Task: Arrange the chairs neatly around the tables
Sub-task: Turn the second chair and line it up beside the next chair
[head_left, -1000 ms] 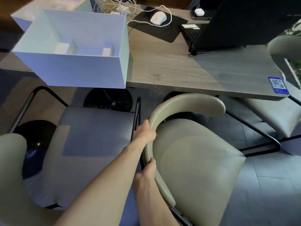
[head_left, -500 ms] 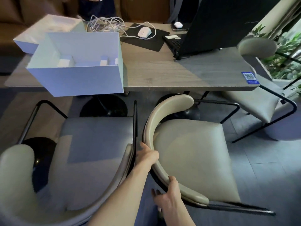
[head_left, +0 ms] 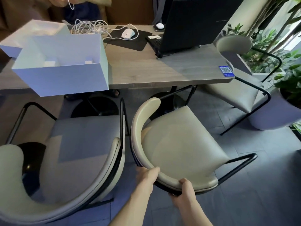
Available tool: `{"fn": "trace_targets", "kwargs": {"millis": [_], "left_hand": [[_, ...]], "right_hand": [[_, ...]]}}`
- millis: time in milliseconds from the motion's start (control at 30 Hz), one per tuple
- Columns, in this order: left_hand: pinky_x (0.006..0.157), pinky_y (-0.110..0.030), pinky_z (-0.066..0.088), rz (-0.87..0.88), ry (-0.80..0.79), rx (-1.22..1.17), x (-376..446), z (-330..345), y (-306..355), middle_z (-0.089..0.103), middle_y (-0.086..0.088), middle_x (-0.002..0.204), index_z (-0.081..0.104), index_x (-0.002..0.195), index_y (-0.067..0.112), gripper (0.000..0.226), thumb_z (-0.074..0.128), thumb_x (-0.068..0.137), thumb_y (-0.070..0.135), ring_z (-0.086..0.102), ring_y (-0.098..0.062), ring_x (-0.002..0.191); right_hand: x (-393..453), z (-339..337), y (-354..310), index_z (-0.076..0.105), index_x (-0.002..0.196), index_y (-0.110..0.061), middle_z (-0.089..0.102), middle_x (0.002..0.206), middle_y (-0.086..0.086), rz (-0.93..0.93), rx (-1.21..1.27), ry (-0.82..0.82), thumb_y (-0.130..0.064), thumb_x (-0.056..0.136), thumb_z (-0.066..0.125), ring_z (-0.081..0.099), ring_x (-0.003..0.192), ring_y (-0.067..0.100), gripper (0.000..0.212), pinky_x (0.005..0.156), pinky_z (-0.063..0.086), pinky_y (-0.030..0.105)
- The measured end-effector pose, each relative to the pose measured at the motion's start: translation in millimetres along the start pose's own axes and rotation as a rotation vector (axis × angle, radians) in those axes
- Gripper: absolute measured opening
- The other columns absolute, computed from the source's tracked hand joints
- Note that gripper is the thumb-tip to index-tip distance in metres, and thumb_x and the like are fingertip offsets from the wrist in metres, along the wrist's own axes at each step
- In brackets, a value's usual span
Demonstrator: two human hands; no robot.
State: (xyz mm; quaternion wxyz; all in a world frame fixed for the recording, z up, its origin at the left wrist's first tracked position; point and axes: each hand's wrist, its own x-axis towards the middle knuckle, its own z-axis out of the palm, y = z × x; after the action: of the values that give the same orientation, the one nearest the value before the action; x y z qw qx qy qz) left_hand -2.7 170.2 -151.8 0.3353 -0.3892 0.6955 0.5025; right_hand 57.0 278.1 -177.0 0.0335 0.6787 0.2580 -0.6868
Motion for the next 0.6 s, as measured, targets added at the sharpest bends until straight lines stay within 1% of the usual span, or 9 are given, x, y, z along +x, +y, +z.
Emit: {"fn": "trace_targets", "kwargs": {"millis": [100, 200, 267, 300, 367, 433, 467, 533, 600], "left_hand": [[0.098, -0.044, 0.049, -0.064, -0.097, -0.124, -3, 1, 0, 0.054, -0.014, 0.134, 0.033, 0.138, 0.005, 0.086, 0.080, 0.069, 0.025, 0.056, -0.030, 0.117], [0.103, -0.060, 0.036, -0.162, -0.137, -0.145, 8, -6, 14, 0.043, -0.012, 0.148, 0.029, 0.148, 0.016, 0.105, 0.085, 0.062, 0.036, 0.047, -0.035, 0.129], [0.107, -0.054, 0.033, -0.114, -0.088, -0.146, 18, -13, 30, 0.041, -0.009, 0.151, 0.035, 0.147, 0.015, 0.095, 0.082, 0.068, 0.038, 0.041, -0.032, 0.135], [0.108, -0.047, 0.034, -0.067, -0.074, -0.155, 20, -16, 39, 0.044, -0.008, 0.149, 0.039, 0.146, 0.013, 0.090, 0.081, 0.070, 0.038, 0.044, -0.030, 0.134], [0.107, -0.040, 0.039, 0.003, -0.037, -0.181, 29, -19, 56, 0.048, -0.010, 0.146, 0.037, 0.146, 0.011, 0.097, 0.081, 0.065, 0.041, 0.049, -0.029, 0.129], [0.107, -0.041, 0.039, 0.091, 0.065, -0.141, 37, -22, 70, 0.042, -0.014, 0.148, 0.023, 0.151, 0.011, 0.097, 0.076, 0.075, 0.040, 0.046, -0.032, 0.131], [0.107, -0.042, 0.040, 0.126, 0.102, -0.101, 42, -24, 75, 0.042, -0.015, 0.148, 0.022, 0.151, 0.012, 0.092, 0.072, 0.080, 0.039, 0.046, -0.034, 0.130], [0.104, -0.045, 0.045, 0.169, 0.109, -0.024, 51, -28, 79, 0.050, -0.015, 0.140, 0.033, 0.145, 0.013, 0.074, 0.068, 0.084, 0.036, 0.052, -0.034, 0.122], [0.098, -0.049, 0.050, 0.195, 0.110, 0.054, 59, -31, 76, 0.055, -0.014, 0.132, 0.041, 0.136, 0.014, 0.060, 0.064, 0.084, 0.033, 0.057, -0.035, 0.114]], "right_hand": [[1, -5, -8, 0.050, 0.112, -0.006, 0.058, 0.116, 0.017, 0.026, 0.028, -0.003, -0.009, 0.082, 0.054, 0.058, 0.081, 0.033, 0.030, 0.061, 0.047, 0.040], [-1, -2, -5, 0.053, 0.116, -0.008, 0.063, 0.123, 0.017, 0.025, 0.052, -0.024, -0.011, 0.080, 0.054, 0.063, 0.085, 0.034, 0.036, 0.059, 0.049, 0.037], [3, -1, -4, 0.053, 0.124, -0.008, 0.063, 0.127, 0.016, 0.014, 0.094, -0.017, -0.011, 0.078, 0.054, 0.065, 0.096, 0.035, 0.046, 0.059, 0.050, 0.036], [4, -2, -5, 0.053, 0.127, -0.007, 0.063, 0.127, 0.015, 0.014, 0.103, -0.014, -0.011, 0.077, 0.055, 0.065, 0.096, 0.034, 0.051, 0.058, 0.050, 0.035], [6, -2, -5, 0.053, 0.128, -0.007, 0.064, 0.123, 0.015, 0.028, 0.094, 0.003, -0.011, 0.076, 0.056, 0.065, 0.087, 0.032, 0.052, 0.056, 0.049, 0.034], [9, -2, -5, 0.054, 0.123, -0.008, 0.064, 0.121, 0.015, 0.029, 0.074, 0.022, -0.012, 0.075, 0.056, 0.064, 0.082, 0.031, 0.048, 0.055, 0.049, 0.034], [9, -1, -5, 0.054, 0.123, -0.007, 0.064, 0.122, 0.015, 0.026, 0.073, 0.031, -0.012, 0.073, 0.056, 0.064, 0.084, 0.032, 0.050, 0.056, 0.050, 0.034], [15, 1, -4, 0.055, 0.127, -0.007, 0.064, 0.123, 0.014, 0.024, 0.067, 0.045, -0.014, 0.065, 0.056, 0.066, 0.090, 0.033, 0.062, 0.059, 0.053, 0.035], [17, 2, -3, 0.055, 0.127, -0.008, 0.064, 0.122, 0.013, 0.024, 0.079, 0.063, -0.015, 0.064, 0.055, 0.066, 0.092, 0.034, 0.064, 0.061, 0.053, 0.036]]}}
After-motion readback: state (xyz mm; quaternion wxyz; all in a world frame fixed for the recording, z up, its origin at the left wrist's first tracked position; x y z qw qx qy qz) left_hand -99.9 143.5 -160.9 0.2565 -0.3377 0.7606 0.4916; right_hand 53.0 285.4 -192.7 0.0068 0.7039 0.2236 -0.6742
